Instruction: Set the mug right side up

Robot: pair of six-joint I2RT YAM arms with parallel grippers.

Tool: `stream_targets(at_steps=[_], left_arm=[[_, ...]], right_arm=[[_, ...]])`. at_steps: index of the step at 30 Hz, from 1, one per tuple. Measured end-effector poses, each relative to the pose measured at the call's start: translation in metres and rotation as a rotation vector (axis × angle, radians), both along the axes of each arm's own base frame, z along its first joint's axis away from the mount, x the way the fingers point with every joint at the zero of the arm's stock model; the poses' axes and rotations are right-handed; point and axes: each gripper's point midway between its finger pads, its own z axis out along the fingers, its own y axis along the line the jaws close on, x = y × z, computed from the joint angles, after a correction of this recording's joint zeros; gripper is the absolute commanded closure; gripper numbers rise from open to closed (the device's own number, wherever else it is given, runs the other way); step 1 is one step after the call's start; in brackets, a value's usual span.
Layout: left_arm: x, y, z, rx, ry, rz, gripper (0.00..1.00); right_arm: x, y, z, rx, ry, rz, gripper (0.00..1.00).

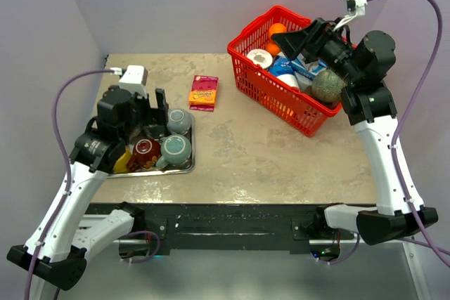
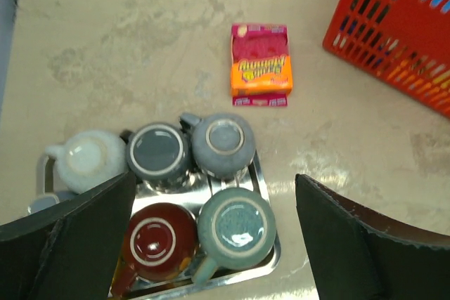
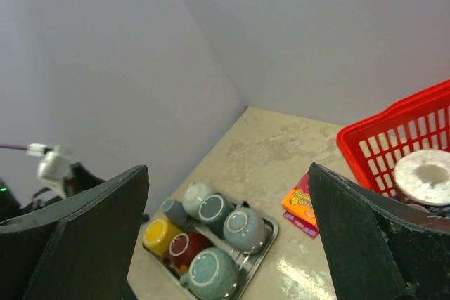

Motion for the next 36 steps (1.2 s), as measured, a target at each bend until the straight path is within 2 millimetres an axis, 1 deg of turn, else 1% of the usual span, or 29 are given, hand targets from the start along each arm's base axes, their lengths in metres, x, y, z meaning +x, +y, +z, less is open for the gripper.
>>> stream_targets(at_steps=[1,3,5,8,9,10,12,16,20,24,29,36], left_arm=[[-0.004,-0.001,-0.020,0.005,0.039,-0.010,0.01],[-0.012,-0.003,-0.049,0.012,0.112,-0.027,0.01],[-0.018,-0.009,-0.072,0.019,0.183,-0.066,0.01],[-0.020,-0.026,-0.092,0.001,0.262,-0.150,0.01],[-0.020,-0.028,-0.094,-0.001,0.270,-0.158,0.01],[-0.021,-0.031,-0.101,-0.002,0.300,-0.173,0.01],[-0.021,-0.034,-0.114,0.001,0.345,-0.186,0.01],[-0.031,-0.034,-0.150,0.015,0.476,-0.180,0.02],[-0.041,-0.033,-0.173,0.015,0.562,-0.169,0.02],[-0.051,-0.033,-0.184,0.002,0.613,-0.166,0.01],[-0.065,-0.028,-0.204,0.007,0.688,-0.142,0.01],[-0.072,-0.025,-0.225,-0.001,0.772,-0.087,0.01]], right_arm=[[-0.002,0.004,-0.003,0.000,0.005,0.026,0.01],[-0.003,0.009,-0.009,-0.001,0.021,0.064,0.01],[-0.003,0.014,-0.017,-0.002,0.044,0.098,0.01],[0.004,0.020,-0.032,-0.005,0.090,0.128,0.01],[0.005,0.022,-0.037,-0.007,0.104,0.134,0.01],[0.008,0.024,-0.044,-0.008,0.121,0.140,0.01],[0.013,0.027,-0.055,-0.011,0.152,0.146,0.01],[0.017,0.030,-0.072,-0.016,0.203,0.150,0.02],[0.018,0.030,-0.078,-0.019,0.222,0.148,0.02],[0.019,0.029,-0.083,-0.024,0.232,0.145,0.02],[0.019,0.029,-0.086,-0.027,0.241,0.144,0.02],[0.019,0.029,-0.087,-0.028,0.241,0.141,0.03]])
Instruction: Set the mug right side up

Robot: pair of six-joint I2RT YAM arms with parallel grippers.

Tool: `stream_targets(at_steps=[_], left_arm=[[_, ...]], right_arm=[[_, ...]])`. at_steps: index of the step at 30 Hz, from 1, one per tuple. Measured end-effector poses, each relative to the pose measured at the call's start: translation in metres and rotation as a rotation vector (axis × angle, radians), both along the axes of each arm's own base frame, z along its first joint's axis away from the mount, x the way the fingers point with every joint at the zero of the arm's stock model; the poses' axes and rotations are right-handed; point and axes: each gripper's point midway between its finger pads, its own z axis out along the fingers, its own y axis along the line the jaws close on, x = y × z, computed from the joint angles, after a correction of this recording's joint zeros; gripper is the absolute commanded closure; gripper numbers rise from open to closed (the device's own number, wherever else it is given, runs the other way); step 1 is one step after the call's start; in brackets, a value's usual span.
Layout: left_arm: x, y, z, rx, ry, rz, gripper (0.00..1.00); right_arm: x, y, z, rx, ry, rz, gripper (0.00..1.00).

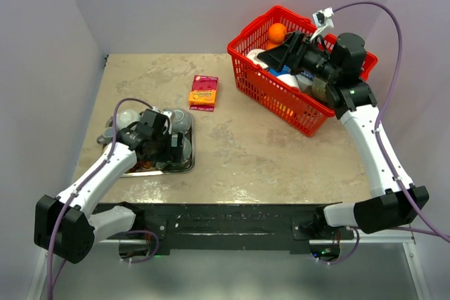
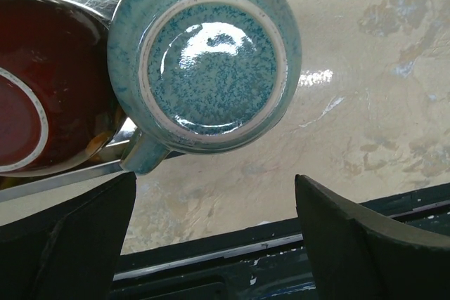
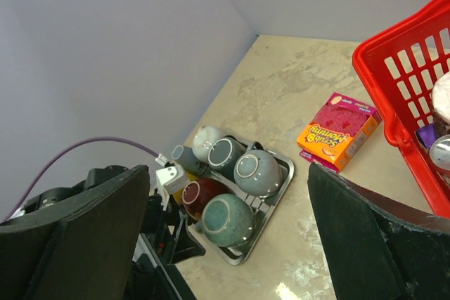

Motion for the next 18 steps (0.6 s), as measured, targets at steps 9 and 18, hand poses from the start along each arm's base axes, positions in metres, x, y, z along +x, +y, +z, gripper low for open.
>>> stream_targets(at_steps=[9,18], left_arm=[[0.001,0.004,-0.021,-0.013,0.000,0.133,0.01],[0.018,0.007,-0.018,-0.026,-0.101,0.206,0.02]], right_arm=[[0.001,0.000,-0.011,-0.011,0.020,0.000,0.03],[0.001,-0.001,-0.021,-0.024,0.052,-0.003,0.03]])
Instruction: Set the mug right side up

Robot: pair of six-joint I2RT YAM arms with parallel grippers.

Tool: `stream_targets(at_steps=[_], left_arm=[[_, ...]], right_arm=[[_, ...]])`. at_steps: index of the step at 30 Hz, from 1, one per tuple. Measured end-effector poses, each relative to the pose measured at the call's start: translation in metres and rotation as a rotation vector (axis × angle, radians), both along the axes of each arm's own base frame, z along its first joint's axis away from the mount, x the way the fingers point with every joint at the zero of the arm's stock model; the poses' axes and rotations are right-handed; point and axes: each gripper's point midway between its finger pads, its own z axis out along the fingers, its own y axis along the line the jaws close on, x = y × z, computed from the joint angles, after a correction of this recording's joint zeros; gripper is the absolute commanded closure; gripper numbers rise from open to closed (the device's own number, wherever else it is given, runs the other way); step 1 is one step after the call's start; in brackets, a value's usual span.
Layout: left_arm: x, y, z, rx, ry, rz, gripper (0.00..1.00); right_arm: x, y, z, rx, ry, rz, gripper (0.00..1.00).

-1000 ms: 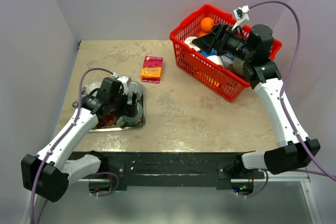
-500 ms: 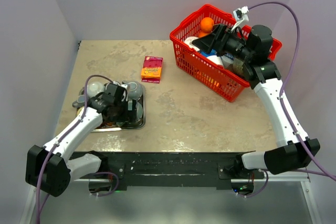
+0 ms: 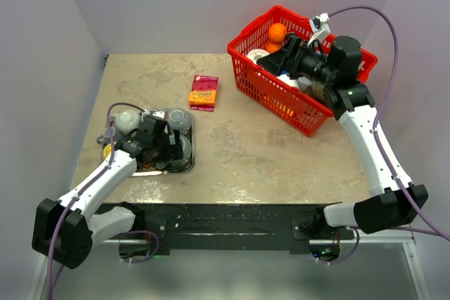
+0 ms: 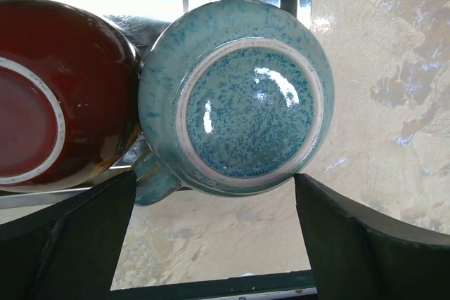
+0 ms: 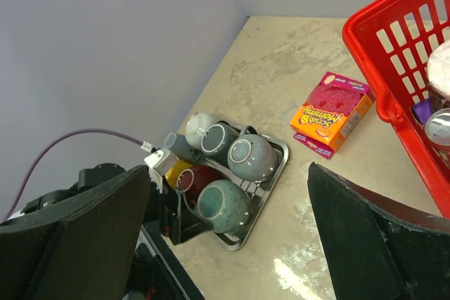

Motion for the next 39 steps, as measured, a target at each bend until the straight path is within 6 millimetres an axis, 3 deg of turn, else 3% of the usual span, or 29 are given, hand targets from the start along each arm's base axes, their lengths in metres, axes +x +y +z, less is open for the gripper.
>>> stream_targets(at_steps=[9,15,26,34,39], left_arm=[[0.002,-0.004,-0.002,-0.031,-0.019,0.014,0.04],[-0.004,-0.011,-0.008,-0.088,-0.020,0.026,0.13],[-0.018,-0.016,-0.016,-0.139,0.011,0.049,0.47],[-0.026,-0.019,-0.030,-0.089,0.066,0.043,0.51],[-0.036,-0.016,-0.042,-0.003,0.115,0.046,0.72]], right_arm=[[-0.006,-0.004,-0.003,-0.016,0.005,-0.018,0.03],[-0.010,-0.007,-0.001,-0.023,-0.005,-0.025,0.03],[-0.013,-0.008,-0.020,-0.037,0.047,-0.027,0.04],[-0.012,-0.009,-0.030,-0.044,0.074,-0.039,0.04],[-0.012,-0.010,-0.032,-0.045,0.079,-0.041,0.05]])
